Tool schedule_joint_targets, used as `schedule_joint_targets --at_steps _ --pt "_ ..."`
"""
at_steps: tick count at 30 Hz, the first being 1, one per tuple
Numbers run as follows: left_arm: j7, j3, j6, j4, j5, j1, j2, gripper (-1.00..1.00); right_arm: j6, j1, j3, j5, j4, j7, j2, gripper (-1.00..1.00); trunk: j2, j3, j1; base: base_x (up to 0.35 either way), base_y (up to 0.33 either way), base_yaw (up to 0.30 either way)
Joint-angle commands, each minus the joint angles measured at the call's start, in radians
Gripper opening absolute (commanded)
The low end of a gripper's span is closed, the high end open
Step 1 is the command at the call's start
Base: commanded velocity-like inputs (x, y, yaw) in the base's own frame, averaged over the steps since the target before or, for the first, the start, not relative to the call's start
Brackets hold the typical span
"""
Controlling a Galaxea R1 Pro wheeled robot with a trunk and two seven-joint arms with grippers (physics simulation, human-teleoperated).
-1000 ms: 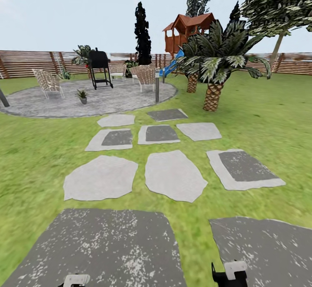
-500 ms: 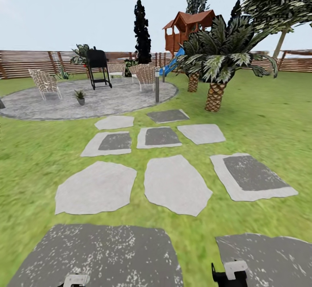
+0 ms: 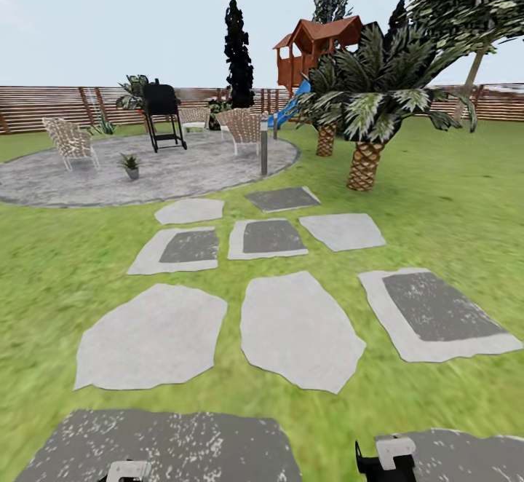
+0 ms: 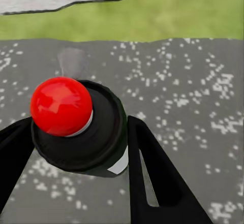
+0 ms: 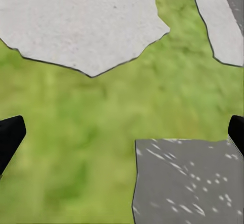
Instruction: Pick up the pesticide atomizer in the garden and spray insectifuge to fully cover both potted plants in the garden.
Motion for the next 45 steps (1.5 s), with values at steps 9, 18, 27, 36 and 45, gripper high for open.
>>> schedule_joint_targets --at_steps 9,18,27,36,45 --pt "-0.004 -0.007 -0.003 0.001 0.011 -0.001 0.0 -1.0 -0.002 -0.001 -0.004 0.011 0.002 -0.007 0.0 1.0 0.0 -0.001 0.0 0.338 0.0 0.0" --pt "-0.004 -0.008 -0.003 0.001 0.011 -0.001 0.0 -1.0 -0.002 -0.001 -0.004 0.011 0.002 -0.007 0.0 1.0 0.0 -0.001 0.0 0.338 0.0 0.0" --pt "-0.004 -0.007 -0.003 0.001 0.011 -0.001 0.0 -1.0 -0.002 -0.001 -0.004 0.011 0.001 -0.007 0.0 1.0 0.0 -0.001 0.0 0.338 0.0 0.0" --pt "-0.004 -0.007 -0.003 0.001 0.011 -0.001 0.001 -1.0 -0.002 -0.001 -0.004 0.011 0.002 -0.007 0.0 1.0 0.0 -0.001 0.0 0.338 0.0 0.0" --pt "-0.004 -0.007 -0.003 0.001 0.012 -0.001 0.002 -1.0 -0.002 -0.001 -0.003 0.011 0.003 -0.007 0.001 1.0 0.0 -0.001 0.0 0.338 0.0 0.055"
